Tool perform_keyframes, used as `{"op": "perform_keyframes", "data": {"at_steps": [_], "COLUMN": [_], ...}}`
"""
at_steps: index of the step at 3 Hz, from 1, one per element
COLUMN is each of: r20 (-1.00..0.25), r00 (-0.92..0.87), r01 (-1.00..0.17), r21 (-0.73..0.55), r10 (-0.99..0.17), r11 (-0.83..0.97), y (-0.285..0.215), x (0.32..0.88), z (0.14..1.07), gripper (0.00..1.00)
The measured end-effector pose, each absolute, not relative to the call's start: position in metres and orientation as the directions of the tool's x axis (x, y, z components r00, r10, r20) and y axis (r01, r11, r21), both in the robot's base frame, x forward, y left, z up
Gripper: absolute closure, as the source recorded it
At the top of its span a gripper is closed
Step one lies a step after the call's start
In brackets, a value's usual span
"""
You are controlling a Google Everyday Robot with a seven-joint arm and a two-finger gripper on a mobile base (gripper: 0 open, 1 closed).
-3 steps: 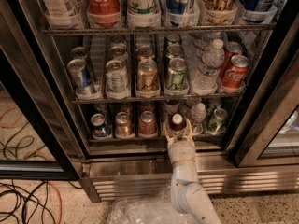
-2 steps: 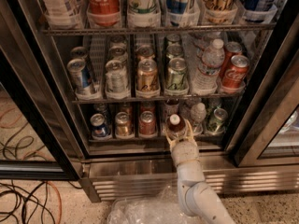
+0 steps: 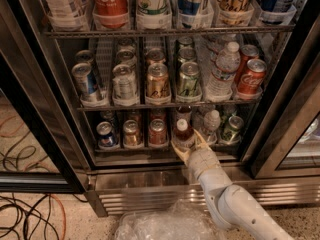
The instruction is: Pick blue plastic bottle from bottom shelf of fridge
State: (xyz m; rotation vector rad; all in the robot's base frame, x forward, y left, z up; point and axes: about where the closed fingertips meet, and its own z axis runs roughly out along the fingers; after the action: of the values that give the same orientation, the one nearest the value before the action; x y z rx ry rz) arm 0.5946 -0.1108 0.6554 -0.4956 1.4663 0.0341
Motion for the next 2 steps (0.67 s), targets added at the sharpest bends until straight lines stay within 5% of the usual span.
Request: {"op": "perform_keyframes", "data": {"at_steps": [2], "r20": [-0.951], "r00": [0.133], "r01": [-0.373], "r21": [-0.308], "r10": [-0.278], "r11": [0.875], "y": [-0.0996], "x": [0.5905], "z": [0.6799], "gripper": [1.0]}}
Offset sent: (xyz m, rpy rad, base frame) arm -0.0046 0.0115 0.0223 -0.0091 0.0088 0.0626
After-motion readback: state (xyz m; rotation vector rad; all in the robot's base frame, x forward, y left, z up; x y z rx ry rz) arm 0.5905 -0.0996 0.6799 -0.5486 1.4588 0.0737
